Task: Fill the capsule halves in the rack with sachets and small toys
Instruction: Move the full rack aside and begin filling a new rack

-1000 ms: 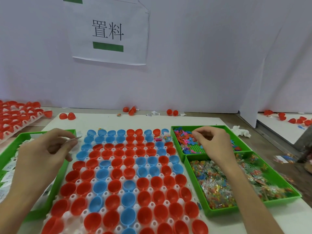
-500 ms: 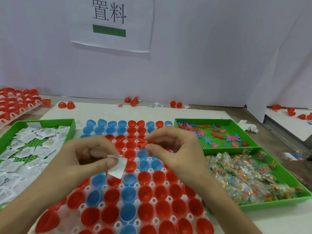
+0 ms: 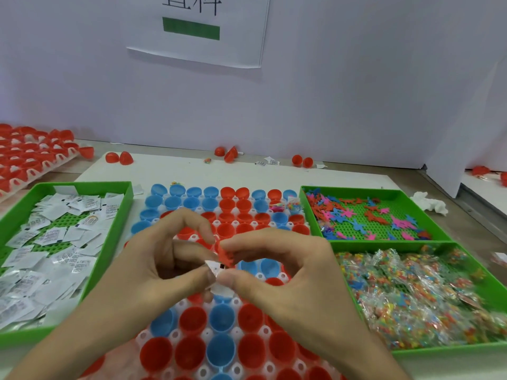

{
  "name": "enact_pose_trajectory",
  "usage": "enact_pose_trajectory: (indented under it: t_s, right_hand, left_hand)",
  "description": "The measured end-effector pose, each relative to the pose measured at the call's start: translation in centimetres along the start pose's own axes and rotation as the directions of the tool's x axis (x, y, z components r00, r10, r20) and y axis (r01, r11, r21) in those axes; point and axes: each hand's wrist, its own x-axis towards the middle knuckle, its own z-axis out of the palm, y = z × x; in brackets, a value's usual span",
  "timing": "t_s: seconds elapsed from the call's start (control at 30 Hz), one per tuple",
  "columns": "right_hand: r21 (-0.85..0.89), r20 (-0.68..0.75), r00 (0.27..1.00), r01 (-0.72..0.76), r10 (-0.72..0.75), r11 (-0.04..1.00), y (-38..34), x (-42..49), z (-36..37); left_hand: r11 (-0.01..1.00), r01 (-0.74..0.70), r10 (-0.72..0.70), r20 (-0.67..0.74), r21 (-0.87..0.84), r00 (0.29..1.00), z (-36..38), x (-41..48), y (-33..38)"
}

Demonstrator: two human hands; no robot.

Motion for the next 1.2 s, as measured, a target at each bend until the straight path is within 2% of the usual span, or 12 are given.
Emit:
enact_pose_trajectory:
  t_s: [0.23, 0.5, 0.83, 1.0, 1.2]
  right_hand:
    - [-0.096, 0.016, 0.996, 0.088, -0.087, 0.992, 0.0, 0.0, 0.1]
    - [0.076, 0.000, 0.999, -0.046, 0.046, 0.996, 0.4, 0.0, 0.0]
    - [0.121, -0.114, 0.992, -0.030, 0.044, 0.992, 0.6, 0.3, -0.3]
    - [0.204, -0.194, 0.978, -0.042, 0.083, 0.978, 0.6, 0.8, -1.6]
    - [0.212, -0.189, 0.978, -0.048, 0.089, 0.976, 0.5, 0.9, -1.7]
  left_hand:
    - [1.000, -0.003, 0.003, 0.016, 0.016, 1.000, -0.1, -0.2, -0.1]
    - [0.995, -0.003, -0.003, 0.053, 0.103, 0.999, 0.1, -0.2, 0.1]
    - [0.986, -0.010, 0.004, 0.034, 0.166, 0.999, -0.4, -0.3, 0.7]
    - [0.986, -0.023, 0.028, -0.032, 0.164, 0.999, -0.7, -0.2, 0.6]
    - [0.982, -0.066, 0.106, -0.229, 0.178, 0.968, -1.3, 0.3, 0.5]
